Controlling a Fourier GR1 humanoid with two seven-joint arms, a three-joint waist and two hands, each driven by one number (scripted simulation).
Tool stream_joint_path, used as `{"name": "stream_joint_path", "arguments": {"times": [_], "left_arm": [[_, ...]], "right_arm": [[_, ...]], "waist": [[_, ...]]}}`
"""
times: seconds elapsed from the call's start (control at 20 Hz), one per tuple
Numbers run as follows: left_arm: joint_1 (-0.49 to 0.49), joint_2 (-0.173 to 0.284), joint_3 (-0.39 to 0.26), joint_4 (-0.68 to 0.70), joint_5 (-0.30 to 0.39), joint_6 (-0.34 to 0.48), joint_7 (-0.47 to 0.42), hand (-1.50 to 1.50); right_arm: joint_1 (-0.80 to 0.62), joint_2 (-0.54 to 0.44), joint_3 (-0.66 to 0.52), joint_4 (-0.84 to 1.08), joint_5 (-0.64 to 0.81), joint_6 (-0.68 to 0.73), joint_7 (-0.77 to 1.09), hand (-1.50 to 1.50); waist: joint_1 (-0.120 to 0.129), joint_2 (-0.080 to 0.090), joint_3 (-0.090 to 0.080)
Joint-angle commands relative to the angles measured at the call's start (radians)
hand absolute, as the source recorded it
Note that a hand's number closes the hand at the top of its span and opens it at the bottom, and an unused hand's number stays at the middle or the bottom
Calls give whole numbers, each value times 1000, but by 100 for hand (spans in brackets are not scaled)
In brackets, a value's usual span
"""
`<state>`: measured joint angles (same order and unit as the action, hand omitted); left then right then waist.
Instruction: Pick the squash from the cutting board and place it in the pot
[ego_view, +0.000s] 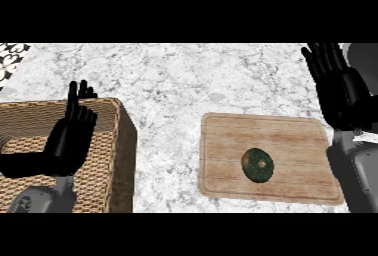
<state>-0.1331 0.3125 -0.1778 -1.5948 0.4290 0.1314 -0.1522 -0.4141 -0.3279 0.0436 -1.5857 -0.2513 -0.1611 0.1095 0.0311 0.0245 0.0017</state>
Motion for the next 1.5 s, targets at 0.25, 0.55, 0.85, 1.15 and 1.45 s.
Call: {"name": "stream_joint_path", "arguments": {"times": [0.25, 0.55, 0.85, 1.15, 1.45], "left_arm": [[317, -48, 96, -407, -165, 98, 147, 0], [396, -81, 93, -478, -266, 99, 243, 0], [375, -107, 116, -509, -333, 109, 338, 0], [295, -79, 149, -448, -307, 117, 378, 0], [233, -38, 176, -371, -283, 110, 397, 0]], "right_arm": [[-76, -47, 76, 50, -54, 285, -128, 150], [-23, -133, 102, 123, 101, 346, -421, -150], [-29, -192, 100, 188, 110, 490, -639, -150], [-111, -344, 206, 193, 223, 668, -599, -150], [-154, -438, 332, 119, 394, 745, -544, -150]], "waist": [[47, 19, 20], [-19, 24, 12], [-49, 15, 6], [-59, 2, -2], [-69, -11, -3]]}}
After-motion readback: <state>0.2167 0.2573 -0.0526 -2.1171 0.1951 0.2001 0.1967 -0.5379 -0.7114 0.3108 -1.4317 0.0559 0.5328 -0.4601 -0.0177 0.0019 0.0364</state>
